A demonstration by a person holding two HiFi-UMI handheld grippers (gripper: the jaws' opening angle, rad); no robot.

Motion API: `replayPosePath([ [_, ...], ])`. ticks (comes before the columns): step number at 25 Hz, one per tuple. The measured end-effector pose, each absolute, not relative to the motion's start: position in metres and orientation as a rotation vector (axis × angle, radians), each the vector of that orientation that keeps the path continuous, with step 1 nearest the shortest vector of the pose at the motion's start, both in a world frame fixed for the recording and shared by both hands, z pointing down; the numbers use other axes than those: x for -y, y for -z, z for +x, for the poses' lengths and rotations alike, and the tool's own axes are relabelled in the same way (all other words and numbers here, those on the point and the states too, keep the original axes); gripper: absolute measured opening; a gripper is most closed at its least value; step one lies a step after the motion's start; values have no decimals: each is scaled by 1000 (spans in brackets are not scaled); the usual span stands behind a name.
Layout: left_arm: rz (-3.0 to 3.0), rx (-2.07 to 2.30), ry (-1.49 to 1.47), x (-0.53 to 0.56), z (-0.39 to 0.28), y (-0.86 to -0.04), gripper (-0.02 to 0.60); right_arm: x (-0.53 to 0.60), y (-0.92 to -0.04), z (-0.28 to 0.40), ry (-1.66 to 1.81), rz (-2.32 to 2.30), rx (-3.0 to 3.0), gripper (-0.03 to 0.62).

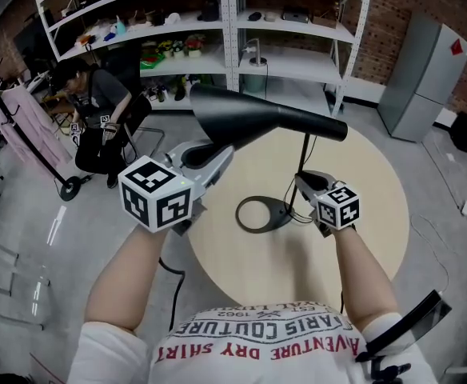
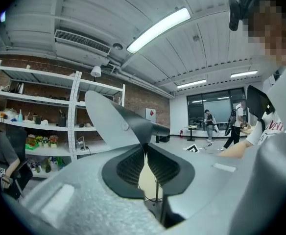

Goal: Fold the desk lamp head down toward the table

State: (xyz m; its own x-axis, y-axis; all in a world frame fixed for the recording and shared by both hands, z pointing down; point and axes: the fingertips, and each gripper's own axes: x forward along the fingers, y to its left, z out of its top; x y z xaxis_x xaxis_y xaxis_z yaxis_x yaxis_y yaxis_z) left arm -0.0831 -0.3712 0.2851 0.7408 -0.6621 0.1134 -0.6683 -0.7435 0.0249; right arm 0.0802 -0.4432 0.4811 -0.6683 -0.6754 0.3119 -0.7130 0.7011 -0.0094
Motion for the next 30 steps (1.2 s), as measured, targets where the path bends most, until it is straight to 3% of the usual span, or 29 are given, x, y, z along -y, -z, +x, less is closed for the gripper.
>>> replayPosePath([
  [30, 2719, 996, -62, 372, -69, -350, 32, 443, -478, 81, -206, 1081, 2629, 54],
])
